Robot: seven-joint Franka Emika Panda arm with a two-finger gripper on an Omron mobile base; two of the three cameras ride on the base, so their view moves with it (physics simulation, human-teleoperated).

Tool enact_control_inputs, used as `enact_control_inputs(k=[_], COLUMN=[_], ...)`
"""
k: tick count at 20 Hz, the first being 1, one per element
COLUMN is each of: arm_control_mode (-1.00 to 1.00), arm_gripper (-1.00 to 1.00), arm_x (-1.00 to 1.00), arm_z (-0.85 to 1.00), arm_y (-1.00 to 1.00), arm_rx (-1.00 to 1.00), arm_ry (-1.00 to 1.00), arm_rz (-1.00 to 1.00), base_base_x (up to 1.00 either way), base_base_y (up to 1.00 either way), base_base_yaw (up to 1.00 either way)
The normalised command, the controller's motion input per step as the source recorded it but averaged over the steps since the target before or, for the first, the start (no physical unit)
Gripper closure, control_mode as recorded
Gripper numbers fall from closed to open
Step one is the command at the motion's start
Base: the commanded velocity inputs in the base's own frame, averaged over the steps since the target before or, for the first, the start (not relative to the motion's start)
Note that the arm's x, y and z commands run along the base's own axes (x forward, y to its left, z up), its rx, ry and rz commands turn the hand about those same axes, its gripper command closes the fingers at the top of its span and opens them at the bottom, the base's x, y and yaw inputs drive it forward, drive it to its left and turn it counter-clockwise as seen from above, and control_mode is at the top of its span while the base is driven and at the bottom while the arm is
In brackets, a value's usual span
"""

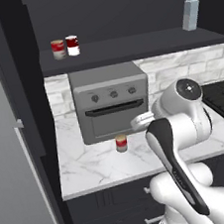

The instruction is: Pick the cans from the counter and place them in their designated side in the cabinet.

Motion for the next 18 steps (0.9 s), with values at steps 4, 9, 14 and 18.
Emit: enact_control_inputs(k=[4, 9, 14, 18], arm_control_mode=[-1.0, -1.0, -1.0, -1.0], arm_gripper=[-1.0, -1.0, -1.0, -1.0], arm_x=[0.0, 0.0, 0.01, 0.03], arm_z=[-0.13, -0.17, -0.19, -0.18], arm_y=[0.07, 0.04, 0.06, 0.1], arm_rx=[0.02, 0.02, 0.0, 0.0], arm_ry=[0.03, 0.01, 0.01, 0.0], arm_rz=[0.0, 0.0, 0.0, 0.0], base_base_x=[0.0, 0.0, 0.0, 0.0], base_base_y=[0.0, 0.0, 0.0, 0.0], base_base_yaw=[0.0, 0.0, 0.0, 0.0])
